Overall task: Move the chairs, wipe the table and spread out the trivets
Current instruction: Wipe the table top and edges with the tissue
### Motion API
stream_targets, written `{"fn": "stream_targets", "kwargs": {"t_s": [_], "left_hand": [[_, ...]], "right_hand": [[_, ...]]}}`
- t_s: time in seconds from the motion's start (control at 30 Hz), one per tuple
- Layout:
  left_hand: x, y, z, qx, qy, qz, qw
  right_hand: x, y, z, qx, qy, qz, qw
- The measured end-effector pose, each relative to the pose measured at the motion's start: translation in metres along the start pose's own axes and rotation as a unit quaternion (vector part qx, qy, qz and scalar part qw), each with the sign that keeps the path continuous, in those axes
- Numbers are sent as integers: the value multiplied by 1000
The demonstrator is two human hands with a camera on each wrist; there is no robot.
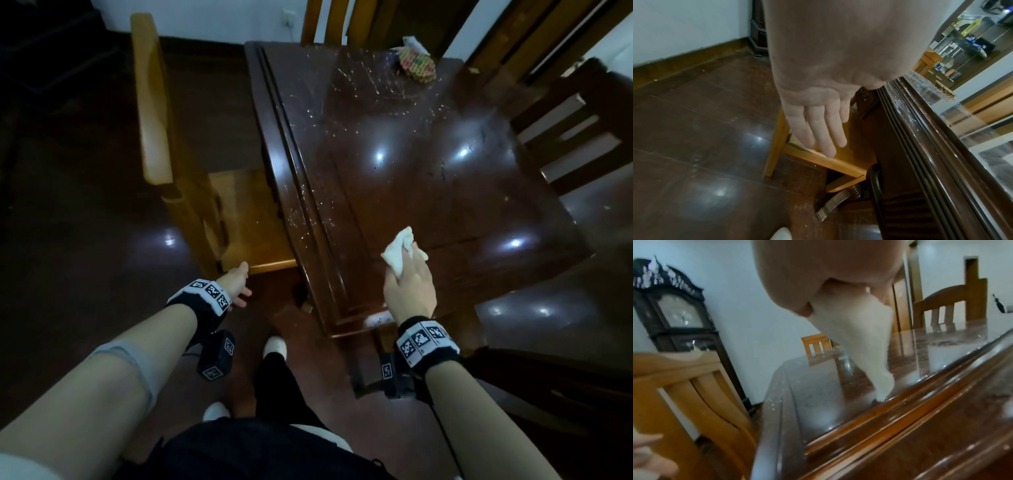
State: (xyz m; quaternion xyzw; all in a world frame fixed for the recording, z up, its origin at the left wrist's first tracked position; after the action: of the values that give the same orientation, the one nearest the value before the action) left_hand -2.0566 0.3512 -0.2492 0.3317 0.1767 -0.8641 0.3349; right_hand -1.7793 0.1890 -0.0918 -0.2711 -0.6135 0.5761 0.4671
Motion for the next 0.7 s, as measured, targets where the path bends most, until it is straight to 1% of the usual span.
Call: {"fn": "stream_targets", "kwargs": {"t_s": [0.07, 0.1, 0.13, 0.17, 0.23, 0.3, 0.37, 0.47, 0.5, 0.53, 0.6, 0.63, 0.7], "left_hand": [[-14, 0, -18, -18, 2, 5, 1000], [-20, 0, -26, -28, 4, 8, 1000], [-26, -1, -34, -36, 6, 11, 999], [-33, -2, -43, -42, 8, 17, 999], [-47, -7, -60, -57, 15, 28, 998], [-60, -14, -73, -78, 22, 36, 996], [-70, -22, -86, -91, 16, 38, 995], [-78, -27, -106, -100, 2, 45, 994], [-78, -28, -112, -103, -3, 54, 993], [-80, -28, -117, -105, -6, 60, 993], [-82, -29, -126, -108, -6, 75, 991], [-84, -29, -129, -115, -6, 86, 990], [-86, -27, -135, -129, -5, 113, 985]], "right_hand": [[-5, 38, -28, 74, -13, 104, 992], [-8, 57, -38, 124, -2, 145, 982], [-8, 75, -47, 157, -13, 168, 973], [-2, 86, -54, 163, -44, 185, 968], [14, 98, -75, 143, -87, 182, 969], [27, 105, -100, 149, -107, 204, 962], [44, 116, -127, 184, -120, 240, 946], [90, 126, -166, 220, -153, 171, 948], [107, 129, -178, 218, -172, 177, 944], [123, 135, -191, 201, -200, 207, 936], [159, 142, -212, 174, -257, 266, 913], [175, 144, -221, 179, -261, 270, 909], [207, 146, -232, 180, -268, 250, 913]]}}
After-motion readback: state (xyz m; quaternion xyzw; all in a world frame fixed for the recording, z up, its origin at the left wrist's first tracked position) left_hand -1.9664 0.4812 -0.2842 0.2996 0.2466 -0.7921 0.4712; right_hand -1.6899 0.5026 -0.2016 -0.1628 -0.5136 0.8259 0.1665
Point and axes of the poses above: each hand's wrist, its own z-axis away from the middle knuckle, its own y-axis out of the palm, x = y × z, the point moved 8 cm from there along -z, towards the middle knuckle, and after that the axes turned 15 degrees about y, right-handed, at the moved point
